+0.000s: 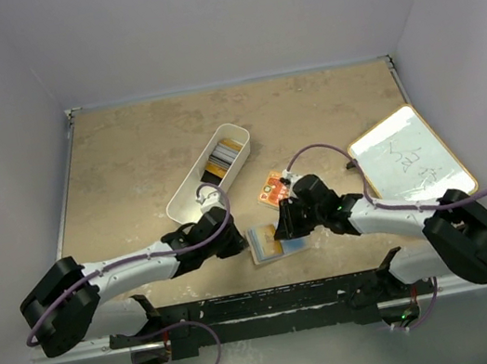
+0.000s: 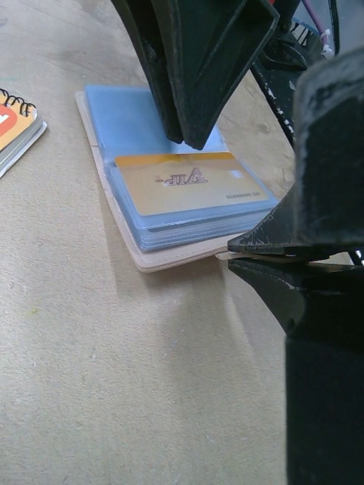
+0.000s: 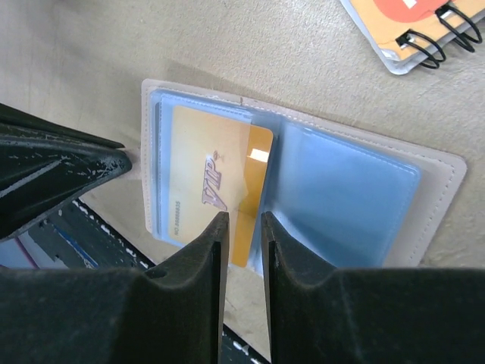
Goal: Put the credit cards into the card holder
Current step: Insert the credit card into the card holder.
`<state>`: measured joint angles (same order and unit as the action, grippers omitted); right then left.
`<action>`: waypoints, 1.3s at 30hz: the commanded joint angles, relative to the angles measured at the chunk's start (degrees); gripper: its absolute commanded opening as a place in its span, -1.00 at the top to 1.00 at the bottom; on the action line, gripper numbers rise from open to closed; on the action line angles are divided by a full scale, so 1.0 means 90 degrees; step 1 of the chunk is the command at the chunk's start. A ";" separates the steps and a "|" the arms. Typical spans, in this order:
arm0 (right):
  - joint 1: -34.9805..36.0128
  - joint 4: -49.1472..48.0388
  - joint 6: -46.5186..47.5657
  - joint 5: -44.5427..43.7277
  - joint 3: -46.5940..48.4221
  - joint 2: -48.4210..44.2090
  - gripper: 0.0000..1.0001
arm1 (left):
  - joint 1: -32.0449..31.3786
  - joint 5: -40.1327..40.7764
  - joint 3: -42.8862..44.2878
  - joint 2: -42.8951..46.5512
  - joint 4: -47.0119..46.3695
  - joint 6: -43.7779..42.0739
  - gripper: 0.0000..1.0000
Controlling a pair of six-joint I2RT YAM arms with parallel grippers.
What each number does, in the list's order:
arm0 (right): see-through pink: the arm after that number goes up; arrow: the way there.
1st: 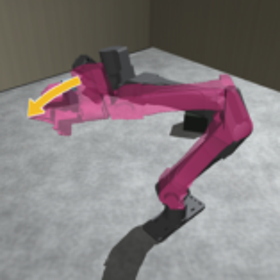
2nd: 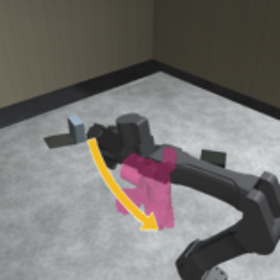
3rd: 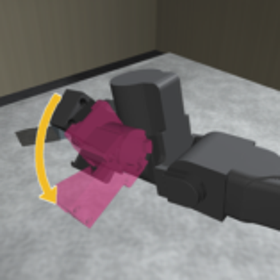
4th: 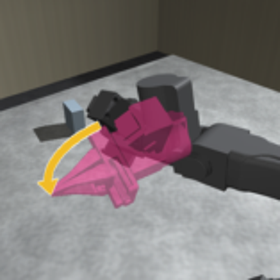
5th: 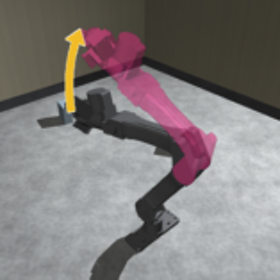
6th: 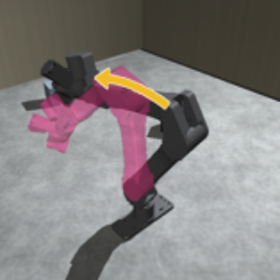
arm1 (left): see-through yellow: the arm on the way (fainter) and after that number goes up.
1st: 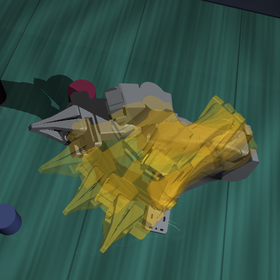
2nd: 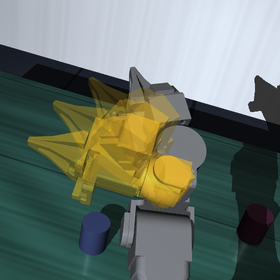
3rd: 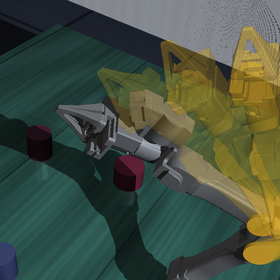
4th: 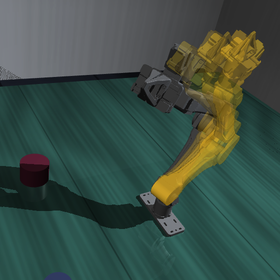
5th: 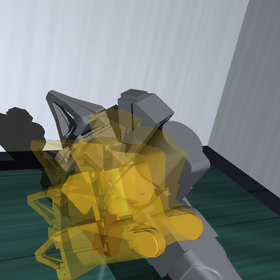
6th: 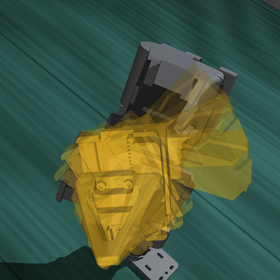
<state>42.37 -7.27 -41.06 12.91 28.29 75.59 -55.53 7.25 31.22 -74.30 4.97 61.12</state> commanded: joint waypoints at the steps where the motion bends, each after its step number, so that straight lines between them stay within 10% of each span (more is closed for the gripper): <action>1: 0.0032 0.0568 0.0251 -0.0147 0.0291 -0.0266 0.49 | -0.0002 0.0156 -0.0027 0.0100 -0.0098 0.0091 1.00; 6: 0.0030 0.0403 0.0083 -0.0242 0.0183 -0.0225 0.41 | 0.0003 0.0088 -0.0036 0.0002 -0.0147 0.0084 1.00; 15: 0.0060 0.0727 0.0337 -0.0997 0.0458 0.0122 0.93 | -0.0002 0.0048 0.0094 -0.0147 -0.0096 -0.0032 1.00; 35: 0.0641 0.0757 0.0224 -0.1028 0.0923 0.0450 0.95 | -0.0002 -0.0014 0.0256 -0.0279 -0.0103 -0.0181 1.00; 39: 0.0637 0.1373 0.0307 -0.1130 0.1015 0.0143 0.68 | -0.0001 0.0010 0.0219 -0.0249 -0.0090 -0.0157 1.00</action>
<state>47.90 0.30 -38.81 4.36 35.11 80.82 -55.53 7.49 31.31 -76.82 5.43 60.45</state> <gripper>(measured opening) 0.088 0.009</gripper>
